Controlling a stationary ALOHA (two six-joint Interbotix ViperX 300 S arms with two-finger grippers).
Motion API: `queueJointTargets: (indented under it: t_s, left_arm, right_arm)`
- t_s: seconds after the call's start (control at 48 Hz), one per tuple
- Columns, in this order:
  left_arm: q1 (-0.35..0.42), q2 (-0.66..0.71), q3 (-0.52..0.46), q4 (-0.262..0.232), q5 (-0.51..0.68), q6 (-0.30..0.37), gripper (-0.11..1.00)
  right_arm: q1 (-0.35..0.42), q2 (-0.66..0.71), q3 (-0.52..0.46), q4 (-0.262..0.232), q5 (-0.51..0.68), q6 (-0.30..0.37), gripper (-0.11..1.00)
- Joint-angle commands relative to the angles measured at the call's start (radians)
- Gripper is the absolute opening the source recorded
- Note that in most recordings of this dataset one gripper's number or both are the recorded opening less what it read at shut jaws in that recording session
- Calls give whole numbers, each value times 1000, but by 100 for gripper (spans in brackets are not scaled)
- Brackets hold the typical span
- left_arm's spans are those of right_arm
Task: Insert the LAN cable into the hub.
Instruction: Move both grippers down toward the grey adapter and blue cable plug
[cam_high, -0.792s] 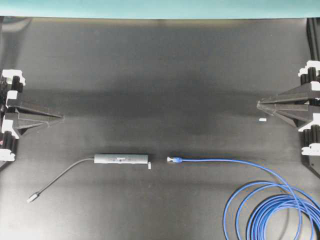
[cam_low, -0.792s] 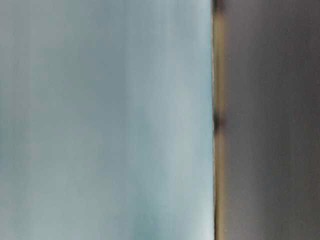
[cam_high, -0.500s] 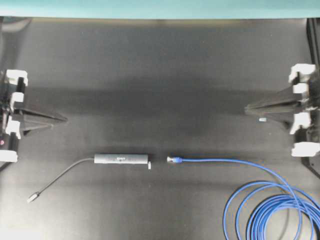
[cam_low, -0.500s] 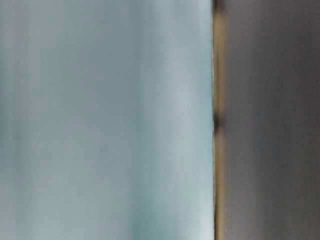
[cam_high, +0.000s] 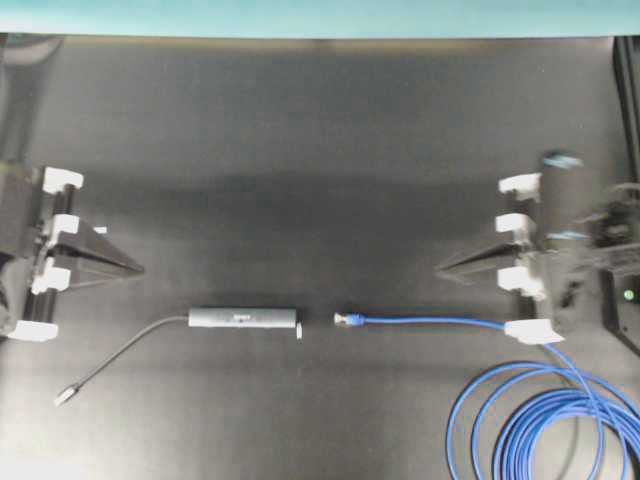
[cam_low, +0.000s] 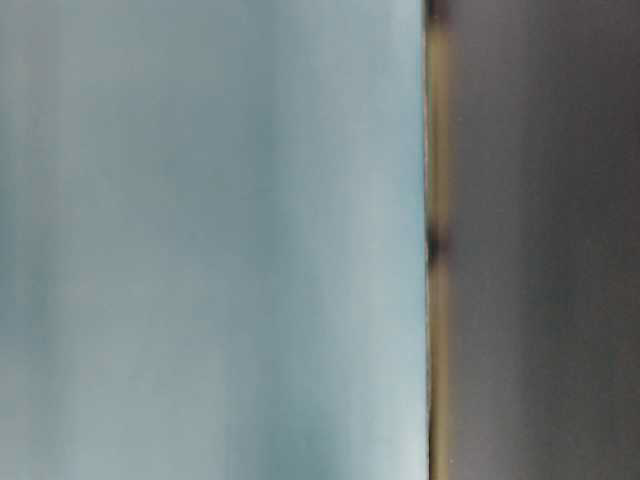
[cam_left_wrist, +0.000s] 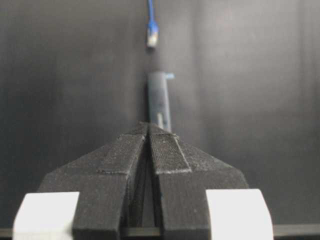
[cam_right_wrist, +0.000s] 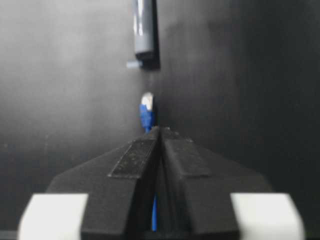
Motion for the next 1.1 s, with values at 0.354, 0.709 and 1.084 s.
queueJointTargets:
  t_s: [0.354,0.709,1.084]
  left_arm:
    - [-6,219,127,3,-476,-83,80]
    - [-20,627,143,3,-864,-91,72]
    - [-18,954,52,3,-1089,-94,72]
  right_arm:
    - [48,190,-43,-2,-81,5,85]
    - [32,219,-49,3,-118,23,84]
    - [32,222,-54,3,-120,61,84]
